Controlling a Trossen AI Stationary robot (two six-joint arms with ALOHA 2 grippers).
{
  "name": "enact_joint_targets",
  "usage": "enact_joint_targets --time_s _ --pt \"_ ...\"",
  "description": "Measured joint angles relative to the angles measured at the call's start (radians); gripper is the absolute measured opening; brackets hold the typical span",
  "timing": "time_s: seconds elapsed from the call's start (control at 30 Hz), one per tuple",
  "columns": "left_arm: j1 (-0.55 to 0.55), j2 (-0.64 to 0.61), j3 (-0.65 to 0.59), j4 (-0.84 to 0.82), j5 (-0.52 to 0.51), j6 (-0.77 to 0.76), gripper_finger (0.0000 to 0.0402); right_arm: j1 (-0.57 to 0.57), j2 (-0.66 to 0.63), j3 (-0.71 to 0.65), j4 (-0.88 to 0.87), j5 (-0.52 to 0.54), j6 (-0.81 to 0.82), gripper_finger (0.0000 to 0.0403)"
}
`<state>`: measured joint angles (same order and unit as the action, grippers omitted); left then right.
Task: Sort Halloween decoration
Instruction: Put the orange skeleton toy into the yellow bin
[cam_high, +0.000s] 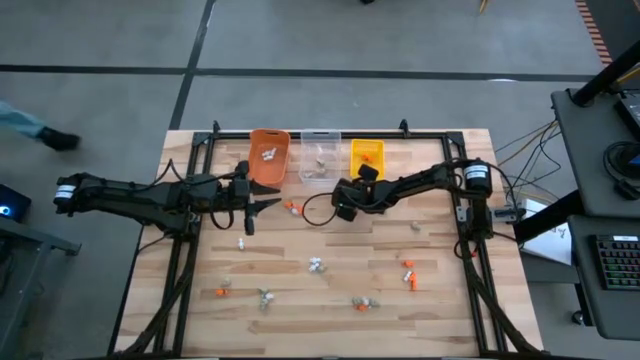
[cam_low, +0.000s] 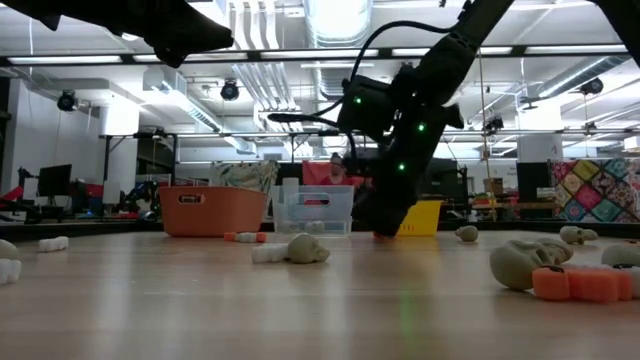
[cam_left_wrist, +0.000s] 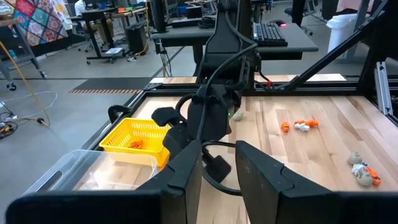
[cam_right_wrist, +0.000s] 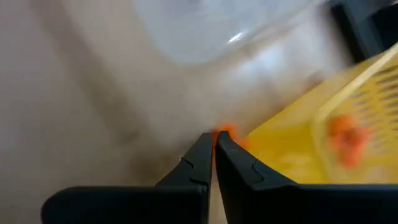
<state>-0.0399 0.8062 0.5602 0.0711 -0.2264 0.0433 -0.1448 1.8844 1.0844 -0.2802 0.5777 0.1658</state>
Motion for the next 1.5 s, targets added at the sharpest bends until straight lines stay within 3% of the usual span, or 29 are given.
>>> enact_joint_targets --time_s 0.13,0.3,0.43,0.63,0.87,1.13,1.27,1.37,1.5 --pt "0.0 0.0 0.0 0.0 0.0 0.0 0.0081 0.016 -0.021 0.009 -0.075 -0.082 0.072 0.0012" --pt "0.0 0.0 0.0 0.001 0.0 0.0 0.0081 0.048 -0.093 0.024 -0.11 -0.103 0.073 0.0012" --pt "0.0 0.0 0.0 0.0 0.0 0.0 0.0081 0.03 -0.136 0.017 -0.126 -0.087 0.071 0.0012" --pt "0.0 0.003 0.0 -0.008 0.0 -0.006 0.0081 -0.019 -0.178 0.018 -0.165 -0.218 0.141 0.0012" --pt "0.0 0.006 0.0 -0.006 0.0 -0.007 0.0081 -0.037 -0.159 0.005 -0.163 -0.276 0.191 0.0012" --pt "0.0 0.006 0.0 -0.005 0.0 -0.058 0.0081 -0.091 -0.164 0.036 -0.171 -0.509 0.089 0.0013" --pt "0.0 0.006 0.0 -0.004 0.0 -0.11 0.0081 -0.111 -0.164 0.05 -0.2 -0.631 -0.175 0.0013" --pt "0.0 0.006 0.0 0.001 0.001 -0.147 0.0081 -0.109 -0.164 0.05 -0.219 -0.645 -0.336 0.0013" --pt "0.0 0.006 0.0 0.001 0.001 -0.178 0.0081 -0.111 -0.164 0.052 -0.216 -0.587 -0.363 0.0024"
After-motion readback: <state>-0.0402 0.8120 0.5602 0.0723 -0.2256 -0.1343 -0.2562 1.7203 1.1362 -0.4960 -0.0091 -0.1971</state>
